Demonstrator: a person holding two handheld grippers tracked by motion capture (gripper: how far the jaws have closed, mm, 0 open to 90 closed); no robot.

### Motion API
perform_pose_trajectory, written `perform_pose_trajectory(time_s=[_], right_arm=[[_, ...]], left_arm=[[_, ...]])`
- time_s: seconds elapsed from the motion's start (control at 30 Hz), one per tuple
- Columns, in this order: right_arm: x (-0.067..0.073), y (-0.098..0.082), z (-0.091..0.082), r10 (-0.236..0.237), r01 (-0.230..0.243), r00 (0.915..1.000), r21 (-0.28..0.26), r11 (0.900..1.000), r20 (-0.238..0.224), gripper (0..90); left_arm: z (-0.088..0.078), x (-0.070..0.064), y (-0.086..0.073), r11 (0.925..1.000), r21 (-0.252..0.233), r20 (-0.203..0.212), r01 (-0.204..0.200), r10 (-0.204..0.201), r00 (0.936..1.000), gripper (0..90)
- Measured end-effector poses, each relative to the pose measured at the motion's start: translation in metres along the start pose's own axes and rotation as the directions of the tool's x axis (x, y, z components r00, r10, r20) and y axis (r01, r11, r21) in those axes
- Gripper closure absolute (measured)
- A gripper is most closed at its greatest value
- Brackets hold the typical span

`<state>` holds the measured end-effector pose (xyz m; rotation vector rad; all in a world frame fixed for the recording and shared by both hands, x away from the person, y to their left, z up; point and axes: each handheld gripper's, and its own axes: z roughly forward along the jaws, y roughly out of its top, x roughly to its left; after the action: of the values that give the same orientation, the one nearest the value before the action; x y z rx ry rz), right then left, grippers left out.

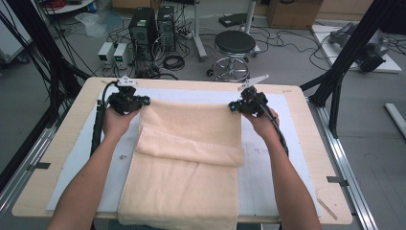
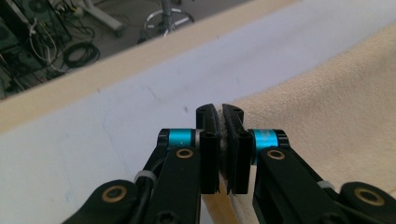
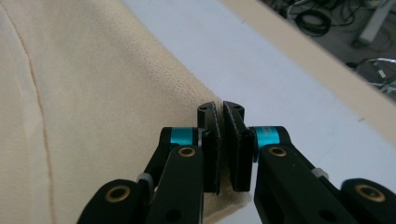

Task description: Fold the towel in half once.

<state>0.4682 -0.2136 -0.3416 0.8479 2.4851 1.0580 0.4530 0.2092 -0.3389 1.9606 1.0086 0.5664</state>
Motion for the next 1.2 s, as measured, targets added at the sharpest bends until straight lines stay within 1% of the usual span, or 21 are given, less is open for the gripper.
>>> perform_pose_trajectory(time_s=[0.03,0.07,0.1,0.13,0.17,0.2,0.23,0.3,0.33,0.4,0.5,0.57,0.6,0.7,0.83,0.9,0.93,0.97,1.0,1.07,1.2], right_arm=[[-0.004,0.006,-0.002,0.003,-0.003,0.9999,-0.01,1.0,0.011,82.7],[-0.007,0.009,-0.003,0.005,-0.004,0.9998,-0.024,1.0,0.021,76.7],[-0.01,0.01,-0.002,0.017,-0.016,0.9998,-0.037,0.999,0.012,72.4],[-0.011,0.009,-0.002,0.027,-0.027,0.9996,-0.044,0.999,0.002,68.2],[-0.011,0.006,-0.001,0.037,-0.038,0.999,-0.038,0.999,-0.023,65.6],[-0.008,0.003,-0.001,0.027,-0.028,0.9991,-0.025,0.999,-0.033,65.1],[-0.005,-0.001,-0.001,0.011,-0.011,0.9994,-0.003,1.0,-0.033,62.3],[-0.001,-0.007,-0.001,0.026,-0.022,0.9972,0.044,0.999,-0.071,57.6],[0.002,-0.011,-0.002,0.031,-0.028,0.996,0.034,0.999,-0.084,57.7],[0.012,-0.022,-0.008,0.008,-0.01,0.997,-0.019,1.0,-0.076,57.4],[0.025,-0.036,-0.015,0.008,-0.012,0.9955,-0.034,0.999,-0.095,54.2],[0.033,-0.046,-0.019,0.003,-0.008,0.9954,-0.05,0.999,-0.095,52.8],[0.037,-0.051,-0.021,0.006,-0.011,0.9952,-0.056,0.998,-0.097,51.8],[0.049,-0.064,-0.026,0.007,-0.014,0.9947,-0.069,0.998,-0.103,49.2],[0.059,-0.08,-0.028,0.006,-0.014,0.9924,-0.061,0.998,-0.123,47.2],[0.065,-0.085,-0.025,-0.007,0.004,0.9909,-0.028,1.0,-0.135,44.5],[0.067,-0.086,-0.022,0.001,0.0,0.9889,0.005,1.0,-0.149,43.4],[0.069,-0.086,-0.019,-0.005,0.009,0.9879,0.024,1.0,-0.155,43.5],[0.071,-0.086,-0.018,0.0,0.006,0.9877,0.042,0.999,-0.156,43.9],[0.073,-0.086,-0.015,-0.002,0.01,0.9865,0.046,0.999,-0.164,44.6],[0.074,-0.088,-0.014,0.011,-0.003,0.9888,0.055,0.999,-0.149,45.3]], left_arm=[[0.002,0.001,0.004,1.0,-0.002,-0.004,-0.006,0.006,1.0,84.4],[0.003,0.001,0.005,0.9999,0.005,-0.019,-0.011,0.011,0.9998,80.5],[0.004,0.001,0.004,0.9998,0.01,-0.033,-0.017,0.017,0.9993,73.8],[0.004,0.001,0.002,0.999,0.034,-0.032,-0.029,0.03,0.999,72.1],[0.004,0.002,-0.001,0.9984,0.05,-0.016,-0.027,0.028,0.9995,68.8],[0.002,0.002,-0.005,0.998,0.058,0.005,-0.025,0.025,0.9997,65.3],[0.0,0.001,-0.01,0.9982,0.048,0.013,-0.035,0.035,0.9993,63.3],[-0.005,-0.002,-0.021,0.9987,0.035,0.042,-0.037,0.036,0.9985,61.0],[-0.007,-0.003,-0.027,0.9983,0.039,0.054,-0.044,0.042,0.9977,59.7],[-0.011,-0.008,-0.039,0.9987,0.035,0.086,-0.038,0.035,0.9956,57.9],[-0.016,-0.017,-0.057,0.9993,0.013,0.129,-0.035,0.033,0.991,55.9],[-0.017,-0.024,-0.065,0.9977,0.042,0.16,-0.052,0.045,0.986,53.7],[-0.018,-0.028,-0.07,0.9975,0.036,0.169,-0.06,0.053,0.9842,52.9],[-0.019,-0.035,-0.081,0.9968,0.042,0.198,-0.068,0.058,0.9786,52.9],[-0.015,-0.038,-0.093,0.9942,0.073,0.212,-0.079,0.062,0.9753,52.2],[-0.013,-0.038,-0.096,0.9926,0.09,0.221,-0.082,0.06,0.9734,53.3],[-0.011,-0.038,-0.098,0.9912,0.104,0.224,-0.082,0.057,0.9729,54.1],[-0.01,-0.039,-0.099,0.9898,0.117,0.22,-0.082,0.055,0.974,54.6],[-0.009,-0.039,-0.1,0.9888,0.121,0.224,-0.086,0.058,0.9729,55.2],[-0.007,-0.04,-0.102,0.9875,0.129,0.227,-0.09,0.059,0.9722,58.2],[-0.005,-0.042,-0.105,0.9844,0.148,0.232,-0.095,0.059,0.971,58.8]])
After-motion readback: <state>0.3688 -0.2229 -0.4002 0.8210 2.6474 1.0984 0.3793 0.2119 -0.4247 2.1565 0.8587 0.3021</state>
